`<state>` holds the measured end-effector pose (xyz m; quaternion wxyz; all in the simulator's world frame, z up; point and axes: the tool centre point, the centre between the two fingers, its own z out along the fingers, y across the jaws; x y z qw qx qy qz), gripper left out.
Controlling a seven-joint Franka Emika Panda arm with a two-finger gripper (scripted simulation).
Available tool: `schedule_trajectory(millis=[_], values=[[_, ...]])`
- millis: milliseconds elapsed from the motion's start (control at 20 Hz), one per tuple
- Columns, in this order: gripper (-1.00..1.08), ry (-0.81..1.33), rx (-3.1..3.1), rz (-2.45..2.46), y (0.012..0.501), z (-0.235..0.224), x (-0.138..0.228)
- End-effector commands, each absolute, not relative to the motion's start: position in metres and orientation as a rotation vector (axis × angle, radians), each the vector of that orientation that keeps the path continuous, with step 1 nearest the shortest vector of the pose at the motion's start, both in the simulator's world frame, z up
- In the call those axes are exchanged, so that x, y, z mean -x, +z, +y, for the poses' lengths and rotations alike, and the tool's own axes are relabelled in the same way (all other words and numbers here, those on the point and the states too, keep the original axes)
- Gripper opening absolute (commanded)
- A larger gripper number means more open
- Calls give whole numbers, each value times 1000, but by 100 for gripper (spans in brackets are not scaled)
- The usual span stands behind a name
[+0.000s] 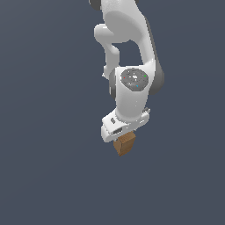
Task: Pick up the object and move it to a goal position.
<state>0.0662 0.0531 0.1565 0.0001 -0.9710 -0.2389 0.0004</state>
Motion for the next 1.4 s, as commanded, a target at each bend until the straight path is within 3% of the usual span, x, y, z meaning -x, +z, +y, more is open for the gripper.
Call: schedule_trajectory(millis=[0,300,350,950,1350], values=[[100,0,3050,-752,147,53,-66],[100,0,3050,-752,143,53,-68],[-100,0,3050,-752,143,53,-68],[-100,0,3050,-754,144,52,-67],[-100,-43,3041,-802,179,34,-71]])
